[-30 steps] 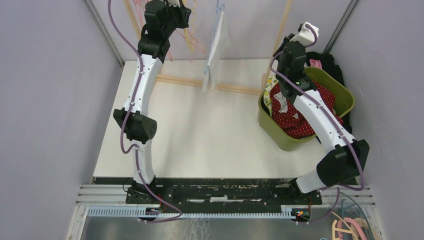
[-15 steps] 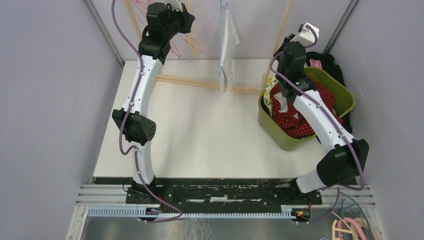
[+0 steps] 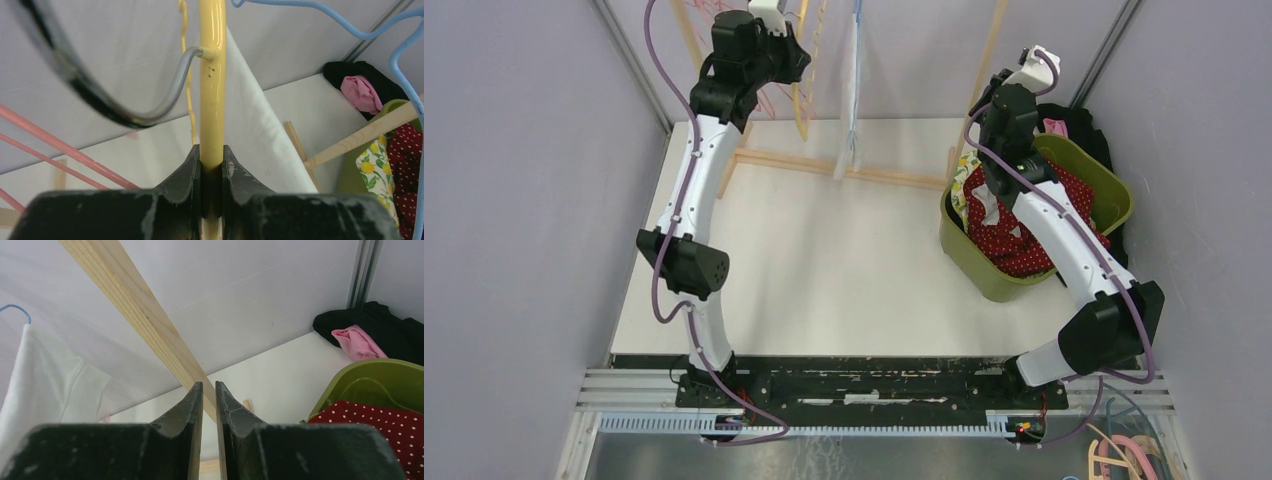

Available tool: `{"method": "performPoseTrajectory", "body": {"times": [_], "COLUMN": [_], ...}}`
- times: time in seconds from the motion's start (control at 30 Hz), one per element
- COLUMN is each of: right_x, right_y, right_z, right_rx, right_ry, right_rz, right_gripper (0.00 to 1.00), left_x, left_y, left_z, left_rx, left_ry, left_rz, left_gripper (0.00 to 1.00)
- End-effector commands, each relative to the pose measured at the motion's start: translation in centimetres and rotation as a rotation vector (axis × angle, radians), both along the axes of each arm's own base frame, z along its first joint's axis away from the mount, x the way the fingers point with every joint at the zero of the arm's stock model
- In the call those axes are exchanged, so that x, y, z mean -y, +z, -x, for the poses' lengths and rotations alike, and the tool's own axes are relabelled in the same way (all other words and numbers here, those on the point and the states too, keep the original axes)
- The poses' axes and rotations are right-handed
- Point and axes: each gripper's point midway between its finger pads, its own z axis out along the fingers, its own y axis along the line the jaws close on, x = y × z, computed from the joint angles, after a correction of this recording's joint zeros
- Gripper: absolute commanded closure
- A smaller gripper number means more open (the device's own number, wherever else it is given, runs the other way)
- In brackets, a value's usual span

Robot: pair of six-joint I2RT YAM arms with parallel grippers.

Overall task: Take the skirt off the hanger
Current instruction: Place the hanger at the clothesline.

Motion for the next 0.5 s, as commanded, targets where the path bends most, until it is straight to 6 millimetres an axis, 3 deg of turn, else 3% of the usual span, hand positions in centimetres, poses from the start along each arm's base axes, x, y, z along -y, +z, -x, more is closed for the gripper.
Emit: {"method": "performPoseTrajectory", "body": {"times": [0.0, 0.07, 0.27, 0.47], "right_x": [0.0, -1.1, -7.3, -9.4], "right_y": [3.1, 3.8, 5.7, 6.2], "right_z": [1.1, 0.9, 1.6, 2.6], "right_rx": [0.077, 0.091, 0.153, 0.191], "right_ry": [0.026, 0.091, 0.439, 0.531], "right_rz": [-0.031, -0.008, 0.188, 0.240], "right_gripper": [0.80, 0.81, 0.81, 0.79], "left_x": [0.4, 1.1, 2.8, 2.6], "left_y": [5.6, 6.2, 7.7, 6.1], "left_z": [3.7, 4.7, 8.5, 8.1], "left_rx": [0.151, 0.179, 0.245, 0.195], "left_ry": [-0.110, -0.176, -0.423, -0.445], "left_rz": [-0.022, -0.037, -0.045, -0.027], "left_gripper": [0.97, 0.97, 0.97, 0.97]}}
